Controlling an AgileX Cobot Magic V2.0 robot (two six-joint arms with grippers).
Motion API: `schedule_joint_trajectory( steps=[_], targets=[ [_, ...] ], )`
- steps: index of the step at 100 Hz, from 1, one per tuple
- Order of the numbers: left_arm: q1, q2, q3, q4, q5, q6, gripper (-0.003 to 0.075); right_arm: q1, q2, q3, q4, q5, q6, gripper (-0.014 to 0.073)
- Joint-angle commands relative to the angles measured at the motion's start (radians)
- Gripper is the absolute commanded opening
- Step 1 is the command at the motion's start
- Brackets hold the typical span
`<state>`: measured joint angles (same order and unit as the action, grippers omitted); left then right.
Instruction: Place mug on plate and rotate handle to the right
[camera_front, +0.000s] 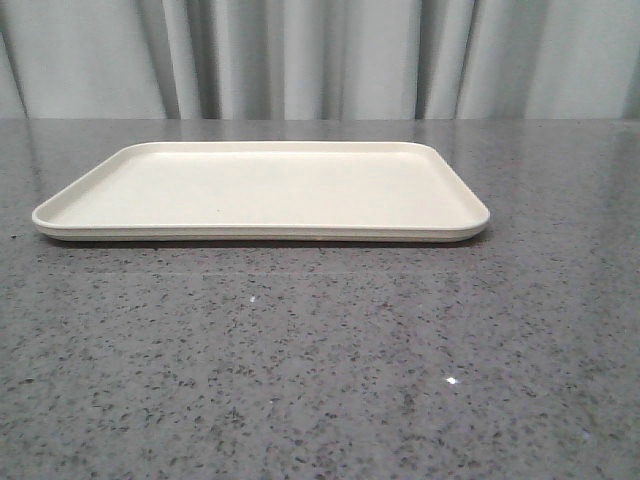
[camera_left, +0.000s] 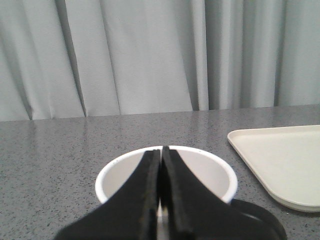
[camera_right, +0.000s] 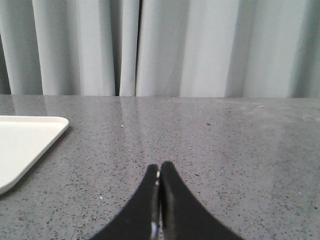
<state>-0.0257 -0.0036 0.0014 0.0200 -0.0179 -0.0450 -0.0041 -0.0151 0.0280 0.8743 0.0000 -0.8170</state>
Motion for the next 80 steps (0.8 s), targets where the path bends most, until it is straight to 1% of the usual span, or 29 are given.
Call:
schedule_joint_trajectory(
  steps=[1,26,38,80],
  targets=[
    [0.0,-0.018,0.007,-0.006,-0.082,-0.008,-0.002,-0.005,-0.016,0.0,-0.001,-0.055,-0.007,-0.0061],
    [0.0,-0.018,0.007,-0.006,-0.082,-0.008,-0.002,-0.005,-0.016,0.0,0.001,-0.055,-0.007,-0.0061],
    [0.0,-0.018,0.007,-0.006,-0.082,-0.008,-0.002,-0.005,-0.016,0.0,0.033,-0.055,-0.007,-0.0061],
    [0.0,-0.018,0.007,-0.006,-0.084,-0.008,-0.002,-0.005,-0.016,0.0,0.033,-0.057,-0.007,-0.0061]
  ],
)
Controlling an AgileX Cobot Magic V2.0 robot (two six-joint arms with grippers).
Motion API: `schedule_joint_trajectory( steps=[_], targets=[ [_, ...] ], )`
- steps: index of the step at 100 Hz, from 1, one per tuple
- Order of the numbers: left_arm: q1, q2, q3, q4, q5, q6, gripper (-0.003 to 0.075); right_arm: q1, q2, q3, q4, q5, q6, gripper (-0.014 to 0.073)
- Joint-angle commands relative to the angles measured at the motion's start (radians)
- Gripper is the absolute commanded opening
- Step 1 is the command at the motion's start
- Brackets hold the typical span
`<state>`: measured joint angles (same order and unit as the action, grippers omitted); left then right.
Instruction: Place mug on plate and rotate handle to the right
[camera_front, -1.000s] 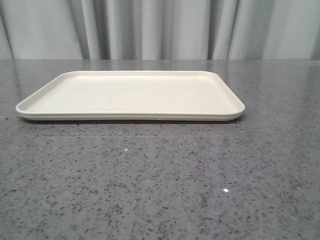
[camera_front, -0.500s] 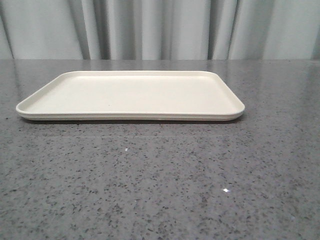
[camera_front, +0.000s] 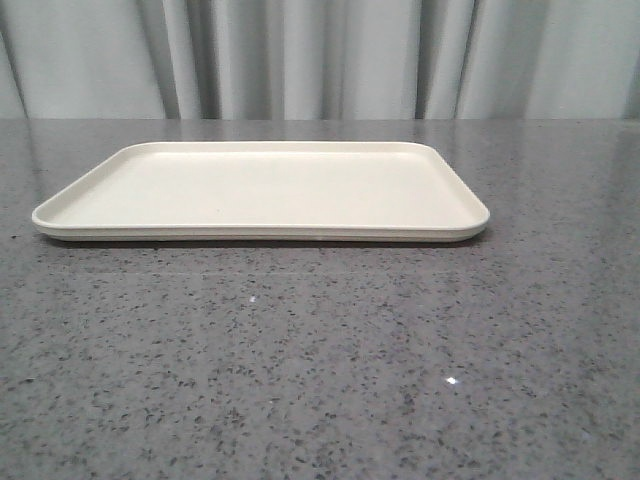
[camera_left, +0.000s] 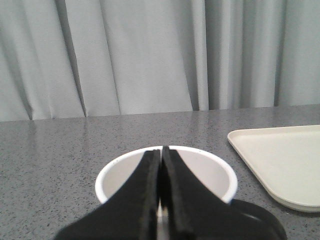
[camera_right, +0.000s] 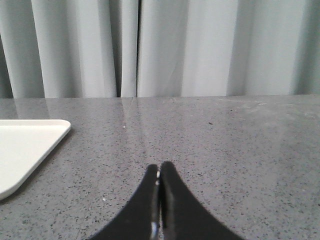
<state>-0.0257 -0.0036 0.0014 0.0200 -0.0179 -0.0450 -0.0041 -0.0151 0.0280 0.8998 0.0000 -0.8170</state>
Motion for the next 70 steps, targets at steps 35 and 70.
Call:
schedule_joint_trajectory(
  steps=[35,70],
  targets=[
    [0.0,-0.018,0.007,-0.049,-0.162,-0.009,-0.002,-0.005,-0.016,-0.001,0.052,-0.069,-0.007,-0.0061],
    [0.0,-0.018,-0.009,-0.135,-0.241,-0.009,-0.002,-0.005,-0.016,-0.079,0.096,-0.051,-0.007,-0.0061]
  ],
)
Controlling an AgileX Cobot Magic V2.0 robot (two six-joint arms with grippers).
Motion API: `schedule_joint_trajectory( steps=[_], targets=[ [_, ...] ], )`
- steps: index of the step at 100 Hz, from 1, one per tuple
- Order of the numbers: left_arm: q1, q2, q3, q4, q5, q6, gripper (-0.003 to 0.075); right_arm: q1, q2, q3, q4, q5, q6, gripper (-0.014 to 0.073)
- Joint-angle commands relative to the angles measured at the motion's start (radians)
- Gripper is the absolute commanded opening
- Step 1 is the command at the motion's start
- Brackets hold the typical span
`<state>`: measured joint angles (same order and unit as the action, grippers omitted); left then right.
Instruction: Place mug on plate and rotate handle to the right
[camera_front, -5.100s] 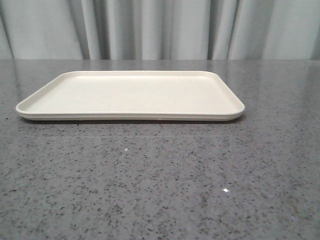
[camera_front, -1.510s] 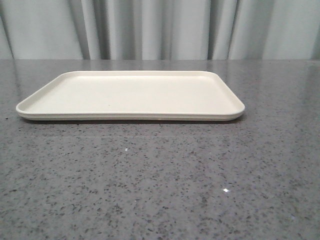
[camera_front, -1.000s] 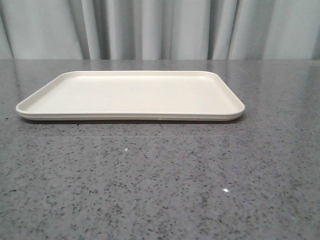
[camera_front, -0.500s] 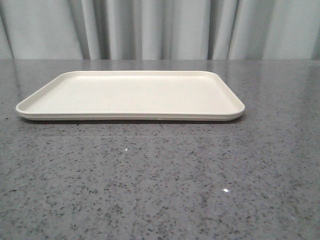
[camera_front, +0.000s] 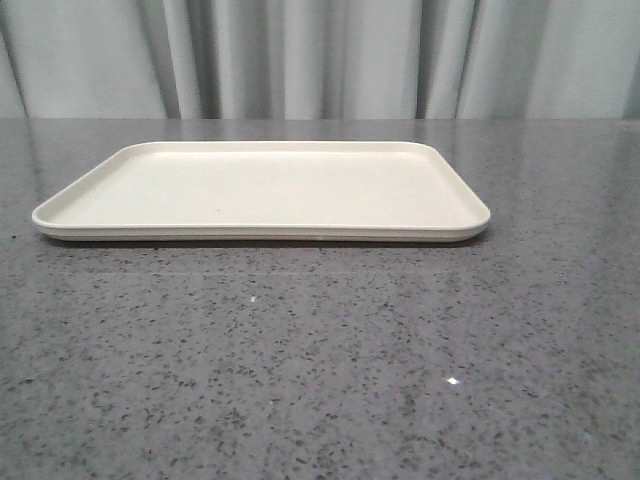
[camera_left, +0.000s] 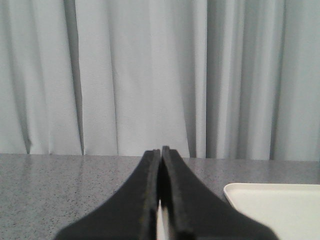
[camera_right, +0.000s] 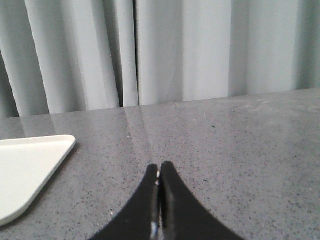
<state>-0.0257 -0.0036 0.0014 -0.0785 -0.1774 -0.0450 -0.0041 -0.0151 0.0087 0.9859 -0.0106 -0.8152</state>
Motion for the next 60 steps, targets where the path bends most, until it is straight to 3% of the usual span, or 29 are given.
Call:
schedule_joint_trajectory(
  steps=[1,18,60],
  targets=[
    [0.0,-0.018,-0.009,-0.039,-0.083,-0.009,-0.002,-0.005,-0.016,-0.062,0.01,-0.04,-0.009,-0.0061],
    [0.0,-0.018,-0.05,-0.079,-0.071,-0.009,-0.002,-0.005,-0.016,-0.141,0.01,-0.042,-0.009,-0.0061],
    [0.0,-0.014,-0.281,-0.09,0.152,-0.009,-0.002,-0.005,0.151,-0.334,-0.008,0.048,-0.009,-0.0061]
  ],
)
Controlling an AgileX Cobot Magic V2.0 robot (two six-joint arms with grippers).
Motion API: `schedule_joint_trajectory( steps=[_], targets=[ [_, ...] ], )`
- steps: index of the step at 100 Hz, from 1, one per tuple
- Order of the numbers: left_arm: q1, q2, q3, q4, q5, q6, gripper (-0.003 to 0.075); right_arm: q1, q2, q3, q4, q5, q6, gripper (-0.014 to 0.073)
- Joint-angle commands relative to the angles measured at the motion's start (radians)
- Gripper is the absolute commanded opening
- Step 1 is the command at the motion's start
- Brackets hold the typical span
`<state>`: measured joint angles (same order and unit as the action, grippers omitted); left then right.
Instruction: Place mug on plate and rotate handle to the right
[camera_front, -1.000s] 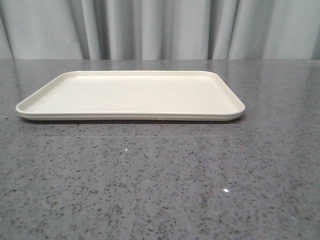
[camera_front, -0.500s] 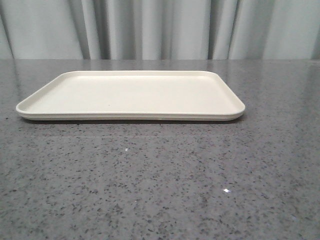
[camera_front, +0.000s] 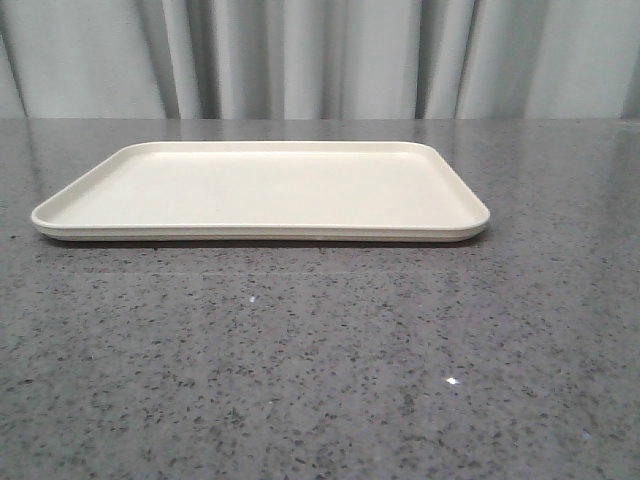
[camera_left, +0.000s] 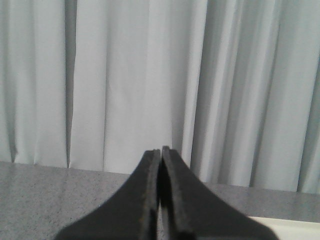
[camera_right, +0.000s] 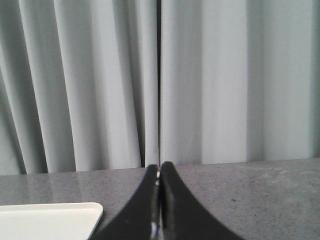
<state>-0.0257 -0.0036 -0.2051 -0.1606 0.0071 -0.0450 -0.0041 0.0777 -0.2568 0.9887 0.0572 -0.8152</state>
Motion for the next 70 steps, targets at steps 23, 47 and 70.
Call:
schedule_joint_trajectory(
  steps=[23,47,70],
  targets=[
    [0.0,-0.014,-0.188,-0.026,0.015,-0.009,-0.002,-0.005,0.164,-0.193,-0.02,-0.006,-0.037,-0.0061],
    [0.0,0.036,-0.297,-0.061,0.107,-0.009,-0.002,-0.005,0.215,-0.266,-0.02,0.015,-0.066,-0.0061],
    [0.0,0.184,-0.424,-0.061,0.167,-0.009,-0.002,-0.005,0.218,-0.291,-0.022,0.029,-0.073,-0.0061]
  ],
)
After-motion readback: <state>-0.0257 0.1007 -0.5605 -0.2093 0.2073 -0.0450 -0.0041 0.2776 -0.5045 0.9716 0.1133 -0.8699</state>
